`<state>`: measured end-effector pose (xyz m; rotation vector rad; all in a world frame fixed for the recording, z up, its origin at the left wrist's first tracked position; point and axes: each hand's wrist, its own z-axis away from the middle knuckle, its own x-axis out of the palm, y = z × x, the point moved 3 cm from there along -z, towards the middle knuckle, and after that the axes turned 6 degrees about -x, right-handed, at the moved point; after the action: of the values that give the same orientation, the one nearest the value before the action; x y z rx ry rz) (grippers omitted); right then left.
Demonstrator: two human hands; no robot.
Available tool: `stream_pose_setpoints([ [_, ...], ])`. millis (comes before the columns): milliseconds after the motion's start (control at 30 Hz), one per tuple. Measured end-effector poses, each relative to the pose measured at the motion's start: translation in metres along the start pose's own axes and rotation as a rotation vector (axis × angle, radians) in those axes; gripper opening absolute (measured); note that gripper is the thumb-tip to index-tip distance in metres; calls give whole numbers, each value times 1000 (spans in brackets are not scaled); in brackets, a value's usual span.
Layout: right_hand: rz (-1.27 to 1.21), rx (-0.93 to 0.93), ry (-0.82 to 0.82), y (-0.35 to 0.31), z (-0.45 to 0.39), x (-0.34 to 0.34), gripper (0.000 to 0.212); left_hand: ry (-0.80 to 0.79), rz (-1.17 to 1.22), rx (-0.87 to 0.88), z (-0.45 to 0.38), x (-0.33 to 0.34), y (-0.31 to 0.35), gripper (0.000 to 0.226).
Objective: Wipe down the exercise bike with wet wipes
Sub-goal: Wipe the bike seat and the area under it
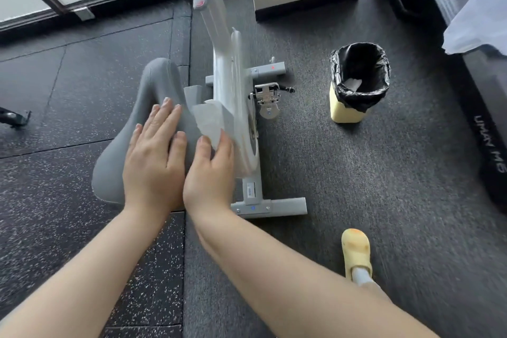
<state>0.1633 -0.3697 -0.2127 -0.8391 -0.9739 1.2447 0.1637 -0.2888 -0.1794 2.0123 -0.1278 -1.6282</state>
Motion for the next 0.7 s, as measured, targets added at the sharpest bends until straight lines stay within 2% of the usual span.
stream_pose_setpoints([
  [67,44,5,-41,-7,-13,-13,33,10,15,0,1,0,0,52],
  [133,-28,42,-56,-5,-20,-33,17,16,-4,-7,1,1,-2,52],
  [200,-269,198,-122,0,-24,-51,21,19,-12,-14,0,0,-3,52],
  [300,-638,498,-290,1,-31,-66,40,-33,-37,-18,-2,0,-2,54],
  [367,-751,567,-300,4,-40,-74,47,-68,-44,-41,-3,0,-1,56],
  [467,-667,556,-258,5,-50,-75,45,-64,-32,-67,-2,1,0,57],
  [600,-216,218,-290,-2,-59,-50,33,-29,-32,-54,0,2,0,55],
  [700,-63,72,-366,-8,-38,-25,30,-21,-35,-43,-1,2,-1,58],
])
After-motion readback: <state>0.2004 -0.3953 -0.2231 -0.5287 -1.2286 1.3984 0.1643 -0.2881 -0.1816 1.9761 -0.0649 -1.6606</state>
